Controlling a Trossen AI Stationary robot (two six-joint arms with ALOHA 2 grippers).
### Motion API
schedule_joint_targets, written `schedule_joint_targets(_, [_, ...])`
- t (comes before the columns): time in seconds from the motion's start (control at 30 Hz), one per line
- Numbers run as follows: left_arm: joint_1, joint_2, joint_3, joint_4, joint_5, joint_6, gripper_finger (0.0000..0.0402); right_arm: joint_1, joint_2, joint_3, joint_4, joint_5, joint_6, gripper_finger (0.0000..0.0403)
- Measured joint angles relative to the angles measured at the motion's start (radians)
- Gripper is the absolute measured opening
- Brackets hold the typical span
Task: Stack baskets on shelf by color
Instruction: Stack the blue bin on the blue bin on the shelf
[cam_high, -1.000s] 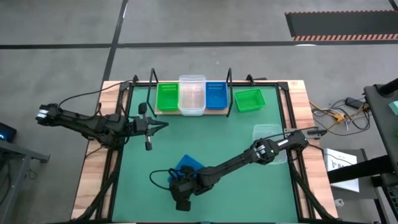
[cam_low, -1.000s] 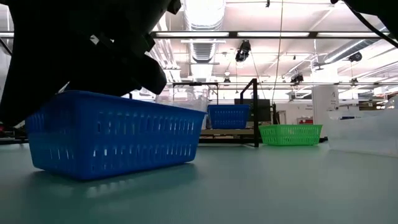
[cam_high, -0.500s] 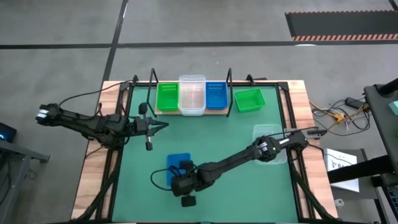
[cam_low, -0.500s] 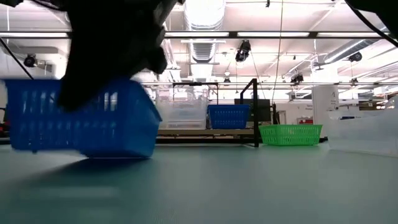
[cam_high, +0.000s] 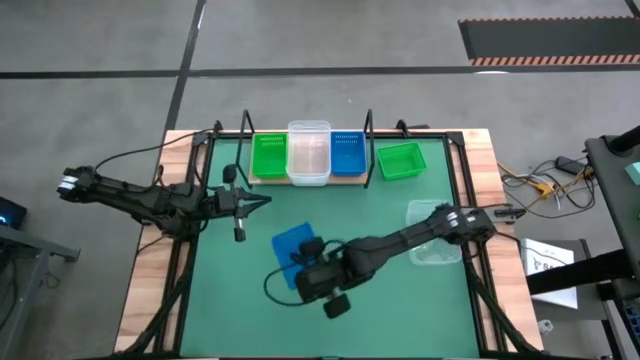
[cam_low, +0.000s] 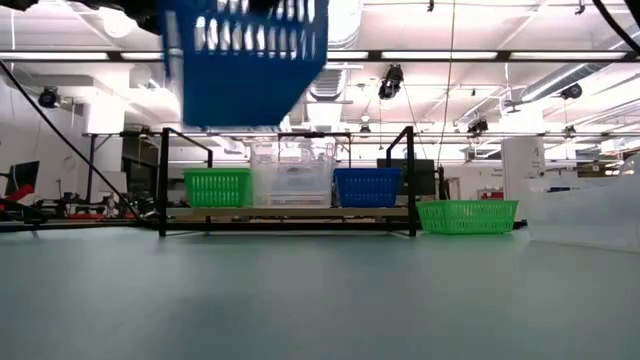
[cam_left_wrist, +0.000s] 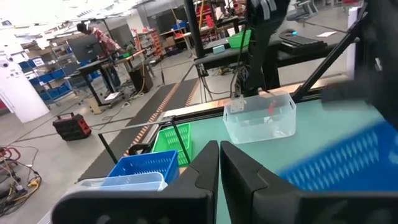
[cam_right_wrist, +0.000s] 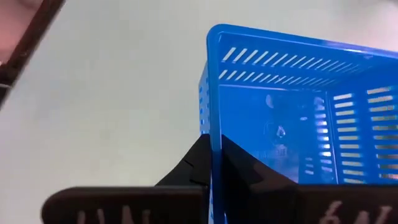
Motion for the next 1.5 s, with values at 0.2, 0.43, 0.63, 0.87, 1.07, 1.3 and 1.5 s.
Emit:
schedule_joint_targets(0.2, [0.000, -0.004, 0.000, 0.000, 0.000, 0.005, 0.0000, -0.039, -0.131, 0.000, -0.064, 0.182, -0.063, 0.0009])
schedule_joint_targets(0.43, [0.000, -0.004, 0.001, 0.000, 0.000, 0.006, 0.0000, -0.165, -0.241, -0.009, -0.071, 0.181, -0.142, 0.0009])
schedule_joint_targets(0.63, [0.000, -0.004, 0.001, 0.000, 0.000, 0.027, 0.0000, -0.299, -0.300, -0.057, -0.074, 0.050, -0.178, 0.0009])
schedule_joint_targets(0.87, [0.000, -0.004, 0.002, 0.001, 0.000, 0.031, 0.0000, -0.418, -0.360, -0.204, -0.040, 0.019, -0.205, 0.0008])
schedule_joint_targets(1.07, [0.000, -0.004, 0.002, 0.001, 0.000, 0.034, 0.0000, -0.479, -0.487, -0.421, 0.097, -0.062, -0.203, 0.0008])
schedule_joint_targets(1.3, [0.001, -0.004, 0.002, 0.002, 0.000, 0.034, 0.0000, -0.552, -0.657, -0.721, 0.326, -0.068, -0.235, 0.0008])
schedule_joint_targets(1.5, [0.001, -0.002, 0.002, 0.009, 0.000, 0.031, 0.0000, -0.663, -0.718, -0.908, 0.465, -0.077, -0.261, 0.0008])
